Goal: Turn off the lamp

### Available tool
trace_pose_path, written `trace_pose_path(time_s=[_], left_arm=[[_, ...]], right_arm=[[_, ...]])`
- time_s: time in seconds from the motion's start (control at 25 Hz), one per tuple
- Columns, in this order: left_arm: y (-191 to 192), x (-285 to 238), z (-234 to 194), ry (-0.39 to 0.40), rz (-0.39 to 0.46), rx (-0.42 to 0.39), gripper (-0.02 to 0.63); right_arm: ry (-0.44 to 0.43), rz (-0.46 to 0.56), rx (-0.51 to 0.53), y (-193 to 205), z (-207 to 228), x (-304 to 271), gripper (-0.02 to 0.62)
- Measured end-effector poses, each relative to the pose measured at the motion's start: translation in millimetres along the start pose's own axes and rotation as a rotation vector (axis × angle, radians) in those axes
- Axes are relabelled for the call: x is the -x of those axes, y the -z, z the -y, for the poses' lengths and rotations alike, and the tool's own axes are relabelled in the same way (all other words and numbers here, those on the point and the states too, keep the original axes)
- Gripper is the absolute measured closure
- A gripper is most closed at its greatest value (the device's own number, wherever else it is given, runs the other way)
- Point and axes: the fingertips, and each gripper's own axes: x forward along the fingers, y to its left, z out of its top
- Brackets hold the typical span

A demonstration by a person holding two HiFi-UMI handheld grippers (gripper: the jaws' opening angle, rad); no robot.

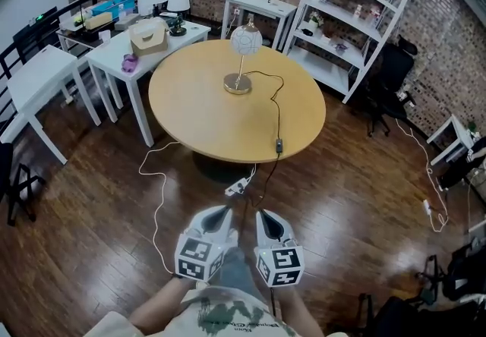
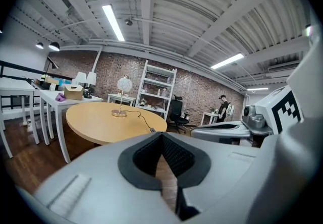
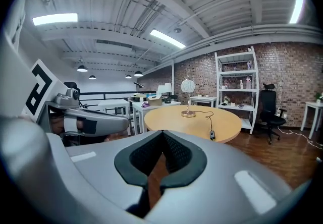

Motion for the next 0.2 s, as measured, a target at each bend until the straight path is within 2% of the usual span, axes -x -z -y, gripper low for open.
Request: trace_pose_path(time_s=[0.2], left_arm=[[4,4,13,0.002,0.001,0.003,0.612]], right_arm=[[0.007,0.001,-0.008,5,4,14,0.597]])
